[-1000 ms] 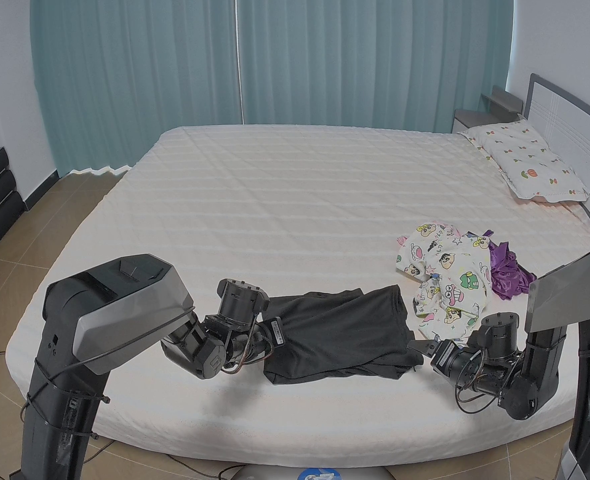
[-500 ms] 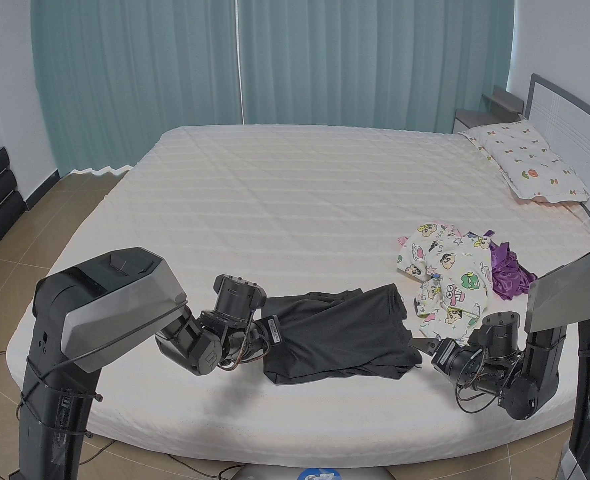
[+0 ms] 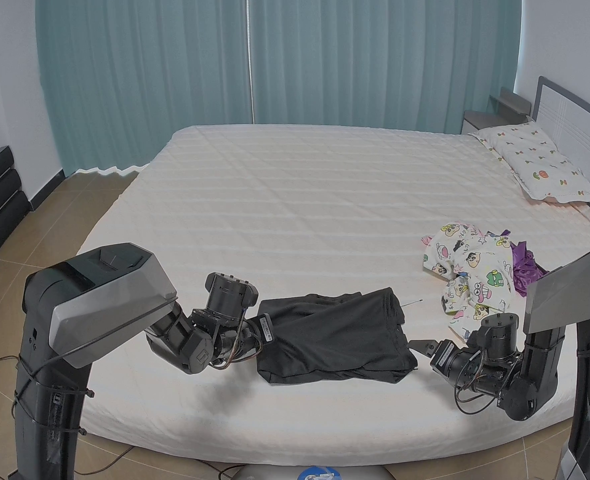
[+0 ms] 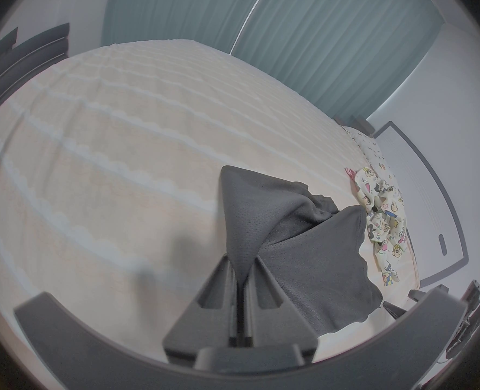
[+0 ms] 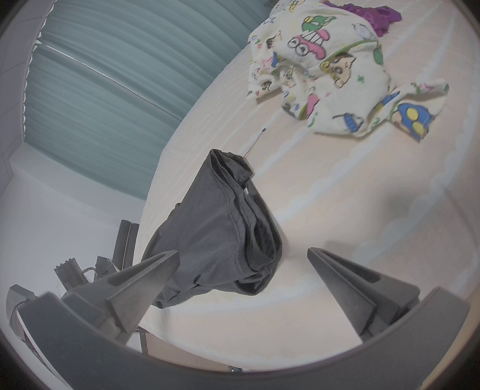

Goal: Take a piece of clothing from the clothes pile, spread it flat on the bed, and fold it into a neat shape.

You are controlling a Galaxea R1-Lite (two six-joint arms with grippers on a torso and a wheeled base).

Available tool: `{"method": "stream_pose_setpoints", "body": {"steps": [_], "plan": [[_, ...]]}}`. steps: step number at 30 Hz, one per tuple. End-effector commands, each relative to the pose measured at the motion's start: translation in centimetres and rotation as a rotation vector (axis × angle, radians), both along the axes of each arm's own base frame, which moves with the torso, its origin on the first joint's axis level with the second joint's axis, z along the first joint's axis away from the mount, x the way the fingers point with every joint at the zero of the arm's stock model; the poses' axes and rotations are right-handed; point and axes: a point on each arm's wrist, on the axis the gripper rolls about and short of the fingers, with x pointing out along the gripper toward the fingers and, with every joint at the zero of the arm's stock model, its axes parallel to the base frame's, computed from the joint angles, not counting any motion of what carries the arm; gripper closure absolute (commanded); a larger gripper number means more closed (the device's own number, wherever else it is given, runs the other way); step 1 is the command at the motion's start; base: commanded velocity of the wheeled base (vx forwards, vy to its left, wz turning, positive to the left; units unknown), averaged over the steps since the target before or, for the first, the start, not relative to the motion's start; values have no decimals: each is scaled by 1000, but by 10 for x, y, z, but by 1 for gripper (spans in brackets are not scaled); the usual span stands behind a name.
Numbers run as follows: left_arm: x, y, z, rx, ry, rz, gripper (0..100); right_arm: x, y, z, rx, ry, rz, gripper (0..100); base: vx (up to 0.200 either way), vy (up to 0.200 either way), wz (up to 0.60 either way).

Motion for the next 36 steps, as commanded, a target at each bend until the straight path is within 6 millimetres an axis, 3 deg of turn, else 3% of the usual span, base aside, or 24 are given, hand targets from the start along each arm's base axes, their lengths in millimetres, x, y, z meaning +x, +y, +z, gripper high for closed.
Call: {"method": "stream_pose_setpoints", "body": {"steps": [1, 19, 29, 30, 36], "plan": [[-4, 3, 3, -7, 9, 12, 100, 0, 0, -1, -1, 2, 1, 0, 0, 200, 0], [-7, 25, -2, -16, 55, 82, 100, 1, 2, -2, 0, 3, 6, 0, 0, 200, 0], [-21, 28, -12, -35, 56, 74, 100, 2, 3, -5, -2, 7, 8, 0, 0, 0, 0], [-21, 29, -12, -43, 51, 77, 0, 2, 3, -5, -2, 7, 8, 0, 0, 0, 0], [-26, 30, -12, -58, 37, 82, 0, 1, 6, -4, -5, 2, 20, 0, 0, 0, 0]]}}
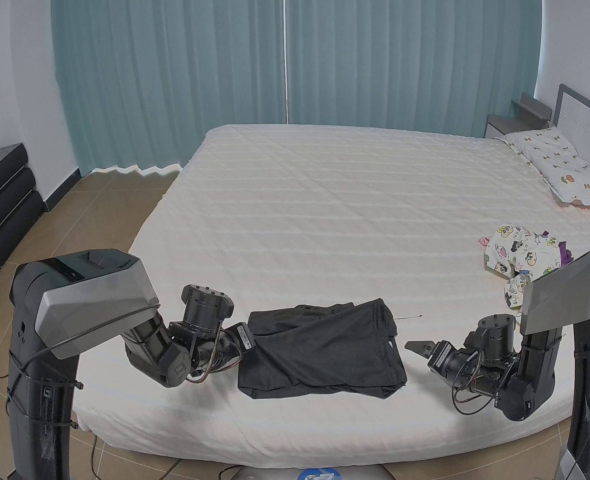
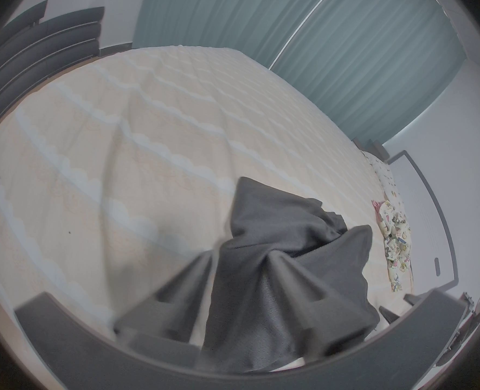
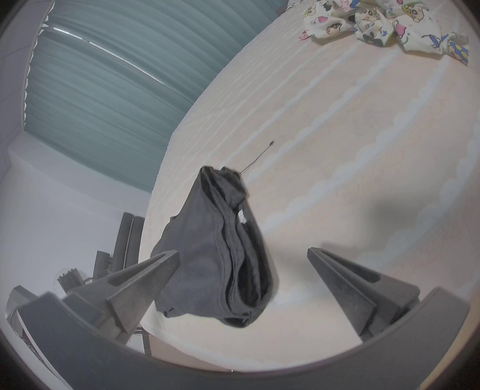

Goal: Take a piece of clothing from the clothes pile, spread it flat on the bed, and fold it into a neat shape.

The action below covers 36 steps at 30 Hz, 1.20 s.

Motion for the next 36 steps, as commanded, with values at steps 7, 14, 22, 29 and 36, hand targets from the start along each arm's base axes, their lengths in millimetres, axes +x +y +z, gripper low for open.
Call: {"method": "stream_pose_setpoints", "body": {"steps": [7, 14, 22, 29, 36], "plan": [[-24, 26, 12, -103, 17, 126, 0, -8, 22, 0, -30, -5, 87, 0, 0, 0, 0], [-33, 58, 18, -176, -41, 230, 0, -6, 42, -8, -164, -1, 222, 0, 0, 0, 0], [-34, 60, 23, -192, -52, 244, 0, 4, 54, -15, -249, 47, 262, 0, 0, 0, 0], [-33, 67, 23, -190, -53, 263, 0, 4, 53, -14, -298, 65, 233, 100, 0, 0, 0], [-33, 67, 22, -188, -48, 263, 0, -8, 44, -9, -312, 88, 224, 100, 0, 0, 0]]}}
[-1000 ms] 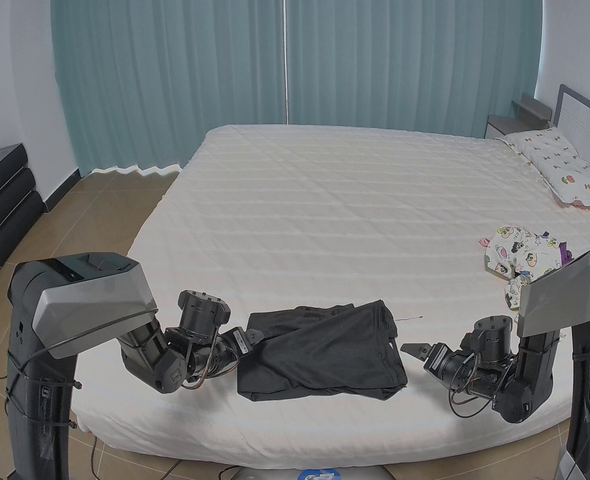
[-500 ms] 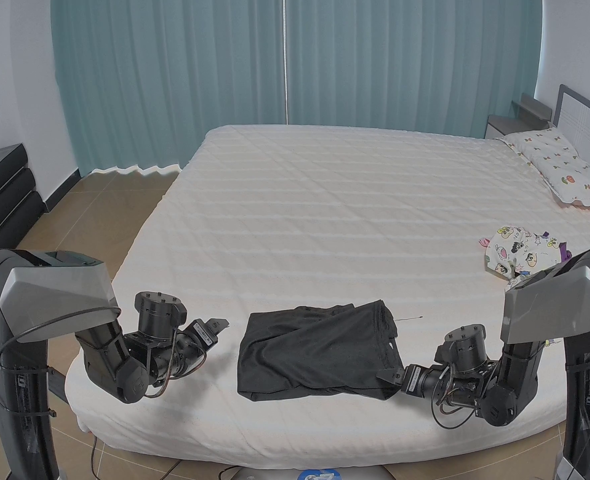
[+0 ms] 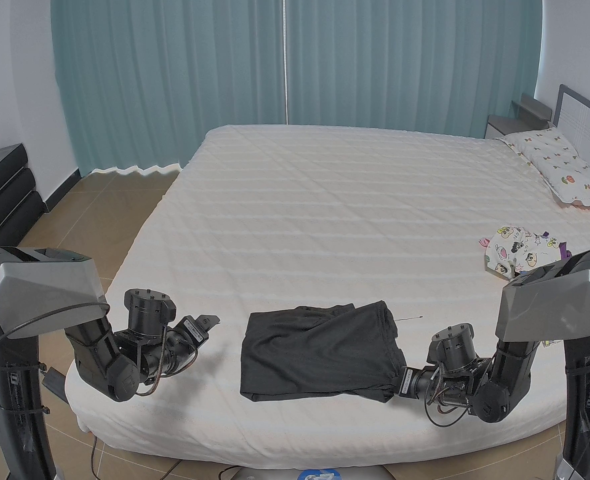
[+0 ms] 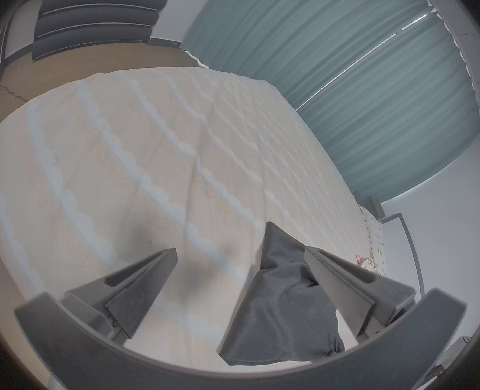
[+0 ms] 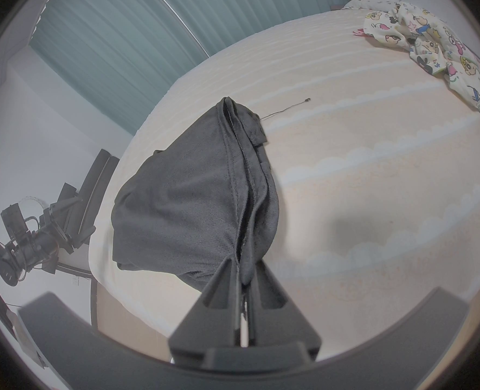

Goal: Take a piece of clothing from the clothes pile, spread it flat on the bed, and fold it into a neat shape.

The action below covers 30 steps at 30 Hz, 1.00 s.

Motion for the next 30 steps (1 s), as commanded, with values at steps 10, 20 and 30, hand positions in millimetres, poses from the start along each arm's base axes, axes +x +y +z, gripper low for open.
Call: {"method": "stream_pose_setpoints", "body": {"steps": [10, 20, 30], "plan": [[0, 0, -2, 2, 6, 0, 0, -12, -10, 4, -58, 26, 30, 0, 0, 0, 0], [0, -1, -3, 1, 8, -1, 0, 24, -16, 34, 6, -119, -32, 0, 0, 0, 0], [0, -1, -3, 2, 11, -1, 0, 94, -8, 38, 49, -166, -110, 0, 0, 0, 0]]}}
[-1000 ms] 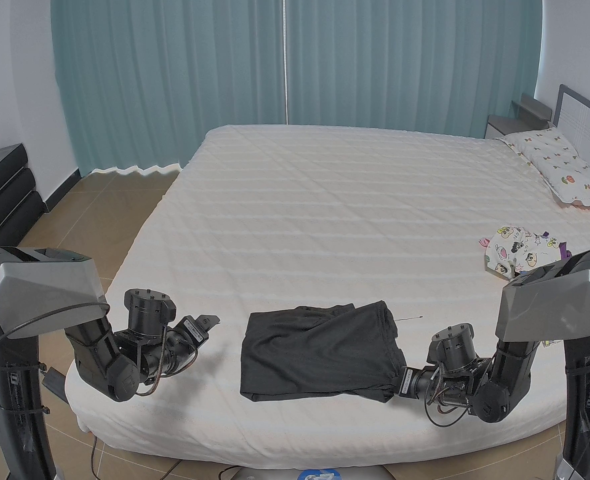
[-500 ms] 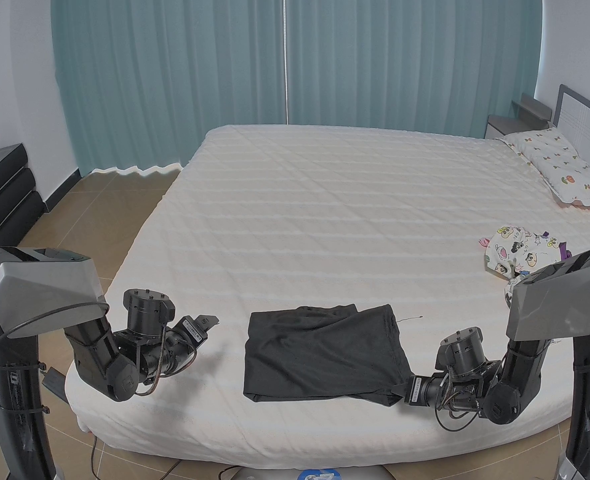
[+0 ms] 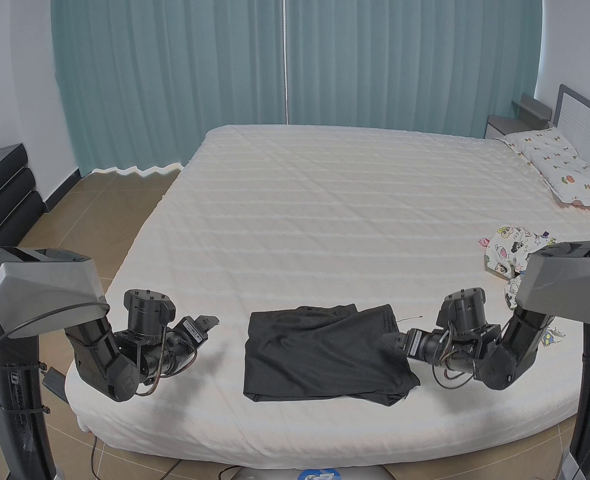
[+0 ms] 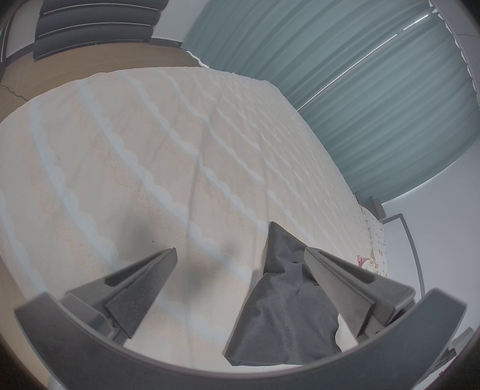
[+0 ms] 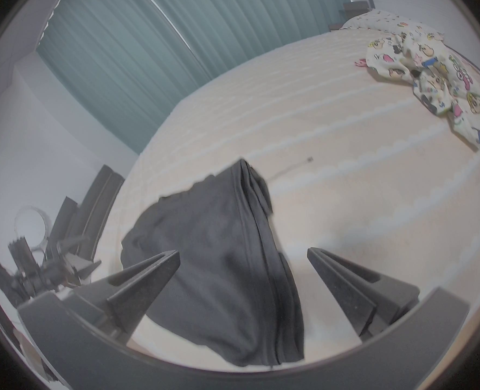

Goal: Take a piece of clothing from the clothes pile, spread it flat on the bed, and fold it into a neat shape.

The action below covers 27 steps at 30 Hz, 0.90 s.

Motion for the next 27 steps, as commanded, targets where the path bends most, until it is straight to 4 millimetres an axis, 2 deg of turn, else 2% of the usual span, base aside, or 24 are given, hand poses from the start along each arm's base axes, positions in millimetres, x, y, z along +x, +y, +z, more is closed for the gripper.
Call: {"method": "stream_pose_setpoints", "body": {"steps": [1, 8, 12, 16, 17, 27], "plan": [[-1, -1, -2, 2, 7, -3, 0, 56, 7, -6, 27, -16, -50, 0, 0, 0, 0], [-1, -1, -3, 3, 10, -4, 0, 83, 27, -22, 25, -3, -31, 0, 0, 0, 0], [-1, -2, -4, 2, 12, -6, 0, 96, 31, -25, 73, -2, -64, 0, 0, 0, 0], [-1, -2, -4, 2, 12, -6, 0, 99, 31, -29, 82, 40, -75, 0, 0, 0, 0], [-1, -2, -4, 3, 14, -5, 0, 99, 31, -29, 82, 40, -75, 100, 0, 0, 0], [-1, -2, -4, 3, 15, -6, 0, 104, 27, -29, 72, 23, -112, 100, 0, 0, 0]]}}
